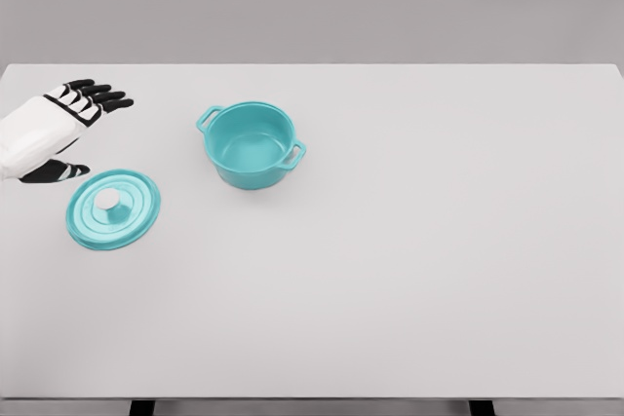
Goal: Cover the pot with left arm
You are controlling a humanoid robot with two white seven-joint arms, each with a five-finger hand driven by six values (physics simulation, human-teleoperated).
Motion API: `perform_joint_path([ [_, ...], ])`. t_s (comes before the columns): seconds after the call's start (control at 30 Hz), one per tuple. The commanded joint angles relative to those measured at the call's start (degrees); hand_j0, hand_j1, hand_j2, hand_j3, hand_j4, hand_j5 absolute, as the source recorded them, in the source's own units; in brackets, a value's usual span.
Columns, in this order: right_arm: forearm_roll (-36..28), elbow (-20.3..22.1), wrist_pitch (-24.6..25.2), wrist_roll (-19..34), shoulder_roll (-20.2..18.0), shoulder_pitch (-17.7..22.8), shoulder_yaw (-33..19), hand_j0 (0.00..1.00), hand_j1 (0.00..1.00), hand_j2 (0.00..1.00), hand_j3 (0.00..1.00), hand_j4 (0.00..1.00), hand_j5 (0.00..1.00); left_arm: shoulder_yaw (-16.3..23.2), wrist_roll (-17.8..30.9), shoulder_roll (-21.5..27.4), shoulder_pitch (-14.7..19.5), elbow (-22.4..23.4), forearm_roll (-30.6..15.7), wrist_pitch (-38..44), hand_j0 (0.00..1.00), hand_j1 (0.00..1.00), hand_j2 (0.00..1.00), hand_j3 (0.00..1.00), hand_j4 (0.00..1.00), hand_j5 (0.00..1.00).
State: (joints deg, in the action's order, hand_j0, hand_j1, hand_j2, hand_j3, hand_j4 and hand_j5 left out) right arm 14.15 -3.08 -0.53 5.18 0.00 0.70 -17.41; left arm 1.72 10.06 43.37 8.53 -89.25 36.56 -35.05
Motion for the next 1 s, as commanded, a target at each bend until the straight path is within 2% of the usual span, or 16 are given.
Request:
perform_joint_path([
  [0.0,0.01,0.0,0.0,0.01,0.0,0.0,0.0,1.0,1.0,1.0,1.0,1.0,1.0,-0.05,-0.04,0.05,0.0,-0.04,-0.44,0.05,1.0,1.0,1.0,1.0,1.0,1.0],
  [0.13,0.01,0.0,0.0,0.01,0.0,0.0,0.0,1.0,1.0,1.0,1.0,1.0,1.0,0.03,-0.04,1.54,0.44,0.13,-0.79,0.05,1.0,1.0,1.0,1.0,1.0,1.0],
  [0.2,0.01,0.0,0.0,0.01,0.0,0.0,0.0,1.0,1.0,1.0,1.0,1.0,1.0,0.65,0.05,4.61,0.61,0.13,-4.3,0.05,1.0,1.0,1.0,1.0,1.0,1.0],
  [0.23,0.01,0.0,0.0,0.01,0.0,0.0,0.0,1.0,1.0,1.0,1.0,1.0,1.0,3.2,2.15,7.17,0.88,0.57,-5.44,0.05,1.0,1.0,1.0,1.0,1.0,1.0],
  [0.3,0.01,0.0,0.0,0.01,0.0,0.0,0.0,1.0,1.0,1.0,1.0,1.0,1.0,4.78,5.67,10.85,1.32,0.22,-9.66,0.05,1.0,1.0,1.0,1.0,1.0,1.0],
  [0.37,0.01,-0.08,0.0,0.01,0.0,0.0,0.0,1.0,1.0,1.0,1.0,1.0,1.0,10.4,6.38,15.86,3.16,-0.13,-15.37,0.05,1.0,1.0,1.0,1.0,1.0,1.0],
  [0.4,0.01,0.0,0.0,0.01,0.0,0.0,0.0,1.0,1.0,1.0,1.0,1.0,1.0,12.07,6.38,17.01,3.86,-0.22,-16.78,0.05,1.0,1.0,1.0,1.0,1.0,1.0],
  [0.43,0.01,-0.08,0.0,0.01,0.0,0.0,0.0,1.0,1.0,1.0,1.0,1.0,1.0,15.67,6.29,19.03,5.27,-1.18,-19.33,0.05,1.0,1.0,1.0,1.0,1.0,1.0],
  [0.47,0.01,0.0,0.0,0.01,0.0,0.0,0.0,1.0,1.0,1.0,1.0,1.0,1.0,16.73,6.29,19.65,5.71,-1.19,-19.95,0.05,1.0,1.0,1.0,1.0,1.0,1.0],
  [0.53,0.01,-0.08,0.0,0.01,0.0,0.0,0.0,1.0,1.0,1.0,1.0,1.0,1.0,18.14,6.2,19.65,5.8,-1.19,-20.21,0.05,1.0,1.0,1.0,1.0,1.0,1.0],
  [0.6,0.01,0.0,0.0,0.01,0.0,0.0,0.0,1.0,1.0,1.0,1.0,1.0,1.0,20.07,6.2,19.47,5.89,-1.1,-21.27,0.05,0.92,0.92,0.92,0.92,0.92,0.92],
  [0.63,0.01,0.0,0.0,0.01,0.0,-0.09,0.0,1.0,1.0,1.0,1.0,1.0,1.0,20.34,6.11,19.3,5.89,-1.01,-21.27,0.05,0.91,0.91,0.91,0.91,0.91,0.91],
  [0.67,0.01,0.0,0.0,0.01,0.0,0.0,0.0,1.0,1.0,1.0,1.0,1.0,1.0,20.43,6.2,19.21,5.89,-1.1,-21.18,0.05,0.88,0.88,0.88,0.88,0.88,0.88],
  [0.7,0.01,0.0,0.0,0.01,0.0,0.0,0.0,1.0,1.0,1.0,1.0,1.0,1.0,20.95,6.2,19.21,5.98,-1.01,-21.09,0.05,0.78,0.78,0.78,0.78,0.78,0.78],
  [0.73,0.01,-0.08,0.0,0.01,0.0,0.0,0.0,1.0,1.0,1.0,1.0,1.0,1.0,21.22,6.2,19.03,6.06,-1.01,-20.92,0.05,0.76,0.76,0.76,0.76,0.76,0.76],
  [0.97,0.01,-0.08,0.0,0.01,0.0,0.0,0.0,1.0,1.0,1.0,1.0,1.0,1.0,23.68,6.11,17.72,6.06,0.04,-20.74,0.05,0.76,0.76,0.76,0.76,0.76,0.76],
])
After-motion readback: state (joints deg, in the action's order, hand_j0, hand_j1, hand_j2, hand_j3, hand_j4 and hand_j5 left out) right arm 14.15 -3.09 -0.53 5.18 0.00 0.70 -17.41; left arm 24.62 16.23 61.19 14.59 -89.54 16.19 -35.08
